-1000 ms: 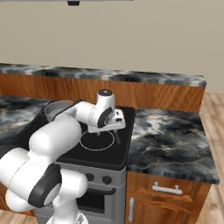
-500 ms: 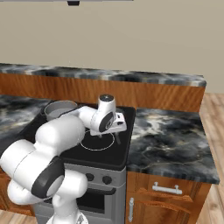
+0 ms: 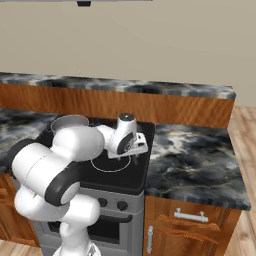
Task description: Move the pot and pan from the stove into the sink.
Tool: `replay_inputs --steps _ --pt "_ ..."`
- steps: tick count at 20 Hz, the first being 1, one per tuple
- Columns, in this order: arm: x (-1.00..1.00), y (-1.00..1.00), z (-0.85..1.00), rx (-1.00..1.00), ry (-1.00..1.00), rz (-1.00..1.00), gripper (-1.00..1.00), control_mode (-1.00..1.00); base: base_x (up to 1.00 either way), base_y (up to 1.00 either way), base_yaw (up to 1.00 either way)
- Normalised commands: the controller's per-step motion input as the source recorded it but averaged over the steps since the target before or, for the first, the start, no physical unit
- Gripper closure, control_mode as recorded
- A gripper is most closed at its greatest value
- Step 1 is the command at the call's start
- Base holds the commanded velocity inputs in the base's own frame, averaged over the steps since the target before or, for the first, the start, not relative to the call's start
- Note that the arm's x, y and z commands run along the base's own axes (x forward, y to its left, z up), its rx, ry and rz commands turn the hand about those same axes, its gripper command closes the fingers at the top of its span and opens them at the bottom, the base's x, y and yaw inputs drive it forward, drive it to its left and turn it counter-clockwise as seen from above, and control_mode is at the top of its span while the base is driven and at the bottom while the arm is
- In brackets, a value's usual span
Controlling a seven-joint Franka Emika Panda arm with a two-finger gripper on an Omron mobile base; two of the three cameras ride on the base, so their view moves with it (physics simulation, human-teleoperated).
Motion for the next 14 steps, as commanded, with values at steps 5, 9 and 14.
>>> replay_inputs --steps 5,9,14 --pt "0.12 -0.13 -0.38 0.0 0.0 0.03 -1.0 -1.0 0.0 0.0 0.0" --pt "0.13 -0.06 -0.26 0.0 0.0 0.02 -1.0 -1.0 0.0 0.0 0.0" --pt "0.25 0.0 -0.17 0.0 0.0 0.0 -1.0 -1.0 0.0 0.0 0.0"
